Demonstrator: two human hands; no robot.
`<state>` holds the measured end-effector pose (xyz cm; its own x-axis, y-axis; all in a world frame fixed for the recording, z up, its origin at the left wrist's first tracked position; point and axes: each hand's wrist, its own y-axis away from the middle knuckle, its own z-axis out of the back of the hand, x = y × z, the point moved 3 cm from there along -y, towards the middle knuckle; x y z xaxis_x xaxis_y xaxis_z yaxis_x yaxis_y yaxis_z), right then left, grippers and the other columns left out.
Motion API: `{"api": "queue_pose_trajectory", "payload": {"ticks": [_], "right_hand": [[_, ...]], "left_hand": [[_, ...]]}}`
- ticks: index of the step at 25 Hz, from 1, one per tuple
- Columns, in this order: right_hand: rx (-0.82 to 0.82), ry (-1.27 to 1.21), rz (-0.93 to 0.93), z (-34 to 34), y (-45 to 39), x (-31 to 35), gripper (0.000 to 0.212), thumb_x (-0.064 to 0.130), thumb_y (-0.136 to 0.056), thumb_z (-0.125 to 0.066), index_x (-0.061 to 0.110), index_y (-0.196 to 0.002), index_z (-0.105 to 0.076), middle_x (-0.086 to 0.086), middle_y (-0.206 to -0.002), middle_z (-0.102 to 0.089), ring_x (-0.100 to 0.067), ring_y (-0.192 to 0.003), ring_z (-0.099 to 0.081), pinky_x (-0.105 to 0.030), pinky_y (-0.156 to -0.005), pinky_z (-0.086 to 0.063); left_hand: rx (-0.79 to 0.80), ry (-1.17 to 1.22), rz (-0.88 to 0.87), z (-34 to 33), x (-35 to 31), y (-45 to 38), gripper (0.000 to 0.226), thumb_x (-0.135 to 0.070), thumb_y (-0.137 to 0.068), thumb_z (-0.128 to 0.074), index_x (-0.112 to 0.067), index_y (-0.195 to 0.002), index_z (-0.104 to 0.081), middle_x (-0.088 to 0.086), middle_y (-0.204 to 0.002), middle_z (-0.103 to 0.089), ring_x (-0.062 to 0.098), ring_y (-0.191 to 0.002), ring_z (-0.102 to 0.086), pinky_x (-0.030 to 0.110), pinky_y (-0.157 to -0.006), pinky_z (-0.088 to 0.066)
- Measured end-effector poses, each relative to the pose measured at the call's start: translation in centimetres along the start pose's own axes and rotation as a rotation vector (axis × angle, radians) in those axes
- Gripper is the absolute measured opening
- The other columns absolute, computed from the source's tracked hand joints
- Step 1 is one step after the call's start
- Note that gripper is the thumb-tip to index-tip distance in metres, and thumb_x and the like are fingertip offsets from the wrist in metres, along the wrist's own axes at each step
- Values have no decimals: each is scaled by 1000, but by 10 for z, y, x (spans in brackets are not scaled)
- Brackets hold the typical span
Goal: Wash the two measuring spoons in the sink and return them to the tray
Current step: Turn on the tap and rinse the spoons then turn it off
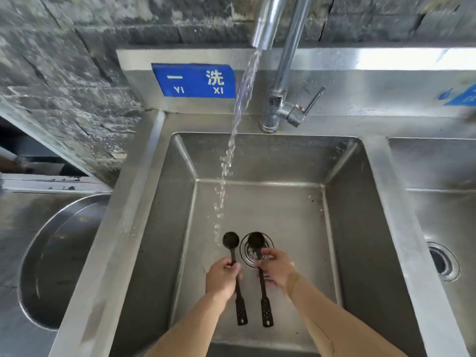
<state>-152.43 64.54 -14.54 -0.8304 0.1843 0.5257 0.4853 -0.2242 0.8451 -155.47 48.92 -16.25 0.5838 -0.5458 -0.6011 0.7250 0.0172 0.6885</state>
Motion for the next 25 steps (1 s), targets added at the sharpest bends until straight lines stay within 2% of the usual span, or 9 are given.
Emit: {"api": "queue_pose_trajectory", "payload": {"ticks": [2, 4, 6, 8, 12, 15, 20, 23, 25], "right_hand": [[24, 16, 31, -9, 20, 22, 32, 1, -92, -59, 24, -113, -59, -2, -88, -71, -15, -66, -64, -32, -66, -59], [54, 0, 58, -19, 40, 41, 34, 0, -89, -62, 22, -115, -60, -5, -85, -69, -14, -63, -64, -27, -55, -58], [60, 5, 82, -28, 57, 55, 35, 0, -88, -66, 22, -115, -62, -6, -83, -70, -13, -61, -65, -23, -48, -55], [85, -7, 108, -38, 67, 64, 36, 2, -86, -69, 22, -115, -62, -7, -83, -73, -14, -61, -68, -24, -50, -56], [120, -63, 140, -53, 74, 74, 31, 1, -87, -66, 26, -106, -65, -10, -89, -78, -14, -62, -71, -34, -66, -63], [143, -89, 163, -62, 78, 82, 28, 2, -87, -64, 28, -97, -66, -6, -84, -78, -15, -64, -72, -29, -57, -59], [123, -122, 210, -62, 89, 92, 30, 3, -88, -64, 30, -100, -65, -3, -85, -79, -14, -63, -71, -22, -45, -52], [42, -104, 253, -50, 96, 98, 31, 2, -86, -64, 30, -100, -66, -10, -91, -78, -14, -61, -68, -24, -49, -51], [4, -94, 258, -40, 101, 100, 32, 2, -86, -65, 27, -107, -67, -10, -82, -74, -16, -61, -66, -32, -57, -50]], "left_hand": [[-16, 104, 28, 20, -16, 16, 19, -25, -92, -60, -15, -78, -67, 4, -69, -74, 18, -60, -64, 30, -56, -48], [-29, 135, 36, 41, -31, 30, 20, -24, -93, -59, -16, -76, -68, 2, -62, -72, 16, -56, -60, 26, -51, -43], [-13, 151, 37, 57, -42, 44, 20, -21, -93, -58, -14, -78, -69, 2, -62, -71, 17, -56, -59, 28, -50, -42], [5, 155, 21, 68, -50, 53, 20, -19, -93, -58, -12, -80, -71, 4, -63, -71, 18, -55, -59, 30, -52, -43], [-40, 145, -29, 89, -57, 61, 21, -19, -91, -56, -15, -76, -72, 1, -57, -69, 11, -44, -56, 23, -43, -42], [-83, 146, -40, 102, -57, 63, 20, -20, -90, -57, -19, -76, -72, 2, -59, -71, 13, -46, -57, 27, -50, -47], [-113, 77, -102, 117, -58, 62, 22, -24, -90, -57, -23, -73, -71, 0, -61, -71, 14, -48, -56, 29, -54, -49], [-72, 175, -95, 111, -70, 63, 20, -19, -91, -58, -19, -76, -72, 1, -57, -66, 15, -45, -50, 30, -51, -44], [-26, 259, -64, 104, -78, 67, 21, -12, -91, -57, -13, -77, -73, 1, -52, -62, 12, -39, -45, 27, -43, -38]]}}
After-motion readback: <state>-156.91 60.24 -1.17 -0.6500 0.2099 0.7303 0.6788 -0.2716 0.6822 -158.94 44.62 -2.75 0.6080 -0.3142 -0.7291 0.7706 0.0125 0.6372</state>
